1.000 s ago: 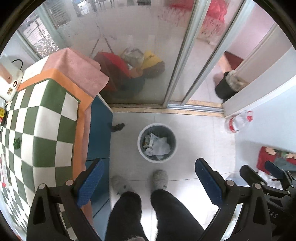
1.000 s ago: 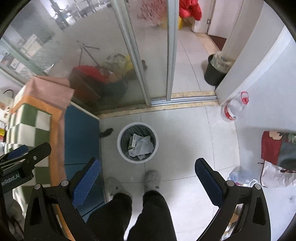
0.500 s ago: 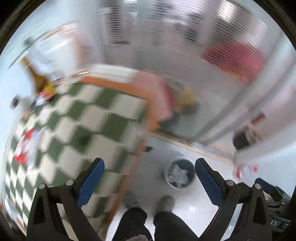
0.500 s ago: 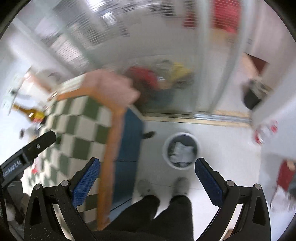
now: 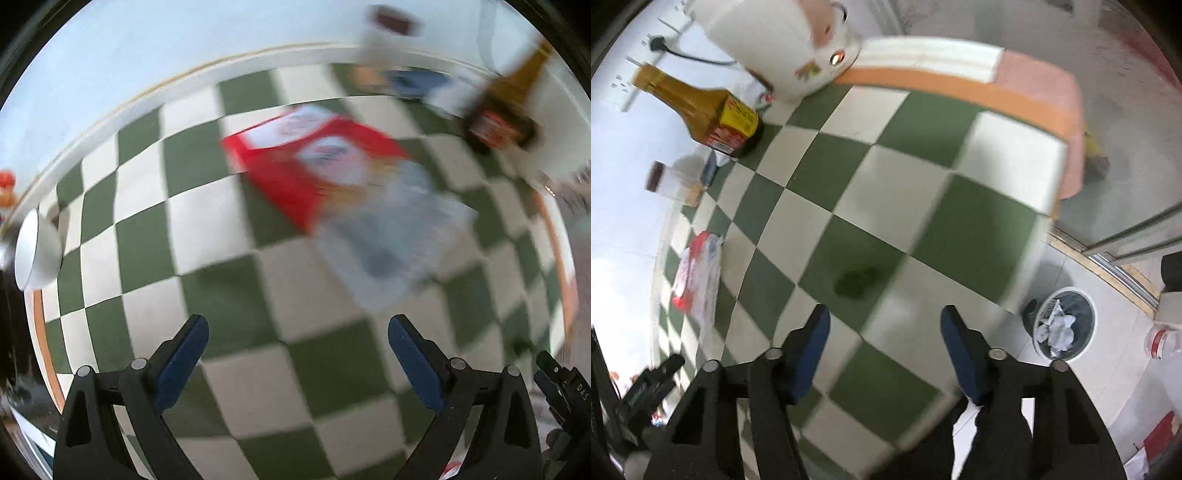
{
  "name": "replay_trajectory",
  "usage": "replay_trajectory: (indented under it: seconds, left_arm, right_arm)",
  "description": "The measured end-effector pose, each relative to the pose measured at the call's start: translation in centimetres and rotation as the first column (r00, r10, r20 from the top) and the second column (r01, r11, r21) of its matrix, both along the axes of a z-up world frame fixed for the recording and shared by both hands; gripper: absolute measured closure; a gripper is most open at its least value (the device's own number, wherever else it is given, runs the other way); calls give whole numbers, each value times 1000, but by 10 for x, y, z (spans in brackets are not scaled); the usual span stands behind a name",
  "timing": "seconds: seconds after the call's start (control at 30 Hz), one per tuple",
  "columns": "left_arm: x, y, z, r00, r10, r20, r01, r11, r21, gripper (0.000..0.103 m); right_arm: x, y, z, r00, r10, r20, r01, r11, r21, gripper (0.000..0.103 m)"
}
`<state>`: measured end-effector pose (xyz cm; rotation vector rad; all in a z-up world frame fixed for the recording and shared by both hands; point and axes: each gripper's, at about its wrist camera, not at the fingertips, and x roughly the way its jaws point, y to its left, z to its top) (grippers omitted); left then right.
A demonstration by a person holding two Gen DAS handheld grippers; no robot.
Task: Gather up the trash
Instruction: 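Grasp the red sugar bag with the left tool while the right tool grasps a green scrap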
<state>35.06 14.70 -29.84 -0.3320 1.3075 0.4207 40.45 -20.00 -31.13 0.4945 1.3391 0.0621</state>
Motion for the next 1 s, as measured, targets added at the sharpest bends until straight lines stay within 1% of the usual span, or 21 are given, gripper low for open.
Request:
replay_trajectory:
  seconds: [0.07, 0.1, 0.13, 0.2, 0.27, 0.37, 0.43, 0.5, 0.57, 0.63, 0.67, 0.73, 0.77, 0.8, 0.83, 0.87, 0.93, 0.97, 1.0]
  left_arm:
    - [4, 21, -13, 999, 45, -11, -45, 999, -19, 4]
    - [6, 28, -17, 998, 59, -13, -59, 998, -26, 4]
    - [8, 34, -21, 997, 73, -14, -74, 997, -35, 4]
    - [14, 47, -29, 995, 100, -13, -100, 993, -60, 4]
    - [21, 57, -34, 992, 122, -5, -122, 989, -82, 4]
    - [31, 71, -38, 988, 152, 7, -150, 982, -114, 4]
    - [39, 79, -40, 986, 165, 21, -161, 977, -139, 4]
    - [47, 83, -42, 986, 167, 30, -160, 976, -147, 4]
    - [57, 89, -45, 985, 166, 35, -159, 975, -155, 4]
    - [64, 93, -50, 984, 173, 34, -166, 972, -166, 4]
    - [68, 94, -53, 984, 176, 33, -168, 970, -173, 4]
    - [81, 94, -58, 984, 175, 33, -166, 969, -182, 4]
    - [85, 93, -57, 985, 168, 51, -157, 973, -168, 4]
    - [89, 92, -57, 986, 157, 64, -144, 975, -169, 8]
    - [90, 93, -57, 986, 151, 73, -138, 977, -163, 23]
    - [94, 90, -54, 987, 136, 85, -124, 983, -135, 36]
    - [100, 86, -47, 989, 103, 109, -91, 990, -103, 73]
    - [100, 86, -43, 987, 89, 132, -75, 991, -108, 81]
    - [100, 84, -35, 985, 73, 159, -54, 992, -115, 92]
  right_arm:
    - [14, 16, -11, 1000, 6, -6, -6, 1000, -9, 54]
    - [20, 24, -17, 1000, 13, -11, -13, 1000, -28, 69]
    - [24, 28, -20, 1000, 14, -10, -14, 999, -53, 74]
    - [30, 40, -19, 1000, 27, 13, -25, 995, -94, 77]
    - [34, 53, -14, 998, 54, 33, -50, 994, -99, 78]
    - [46, 78, 6, 988, 104, 112, -100, 994, -43, 78]
    - [60, 107, 21, 970, 175, 171, -177, 984, -3, 78]
    - [74, 139, 27, 950, 237, 205, -248, 968, 32, 78]
    - [91, 171, 24, 932, 296, 211, -314, 948, 58, 78]
    - [106, 199, 15, 914, 351, 202, -366, 930, 37, 78]
    - [112, 210, 7, 908, 377, 183, -387, 922, 24, 78]
    - [117, 221, -6, 901, 405, 158, -411, 912, 6, 78]
    - [119, 224, -9, 897, 414, 158, -419, 908, 3, 78]
    - [119, 226, -10, 894, 419, 157, -425, 905, 6, 78]
    - [121, 227, -13, 894, 421, 152, -427, 904, 13, 78]
    - [121, 226, -14, 896, 417, 151, -424, 905, 18, 78]
    - [120, 222, -15, 898, 412, 151, -421, 907, 30, 78]
    - [117, 218, -14, 899, 410, 152, -419, 907, 34, 78]
    - [115, 215, -12, 902, 404, 154, -414, 909, 40, 78]
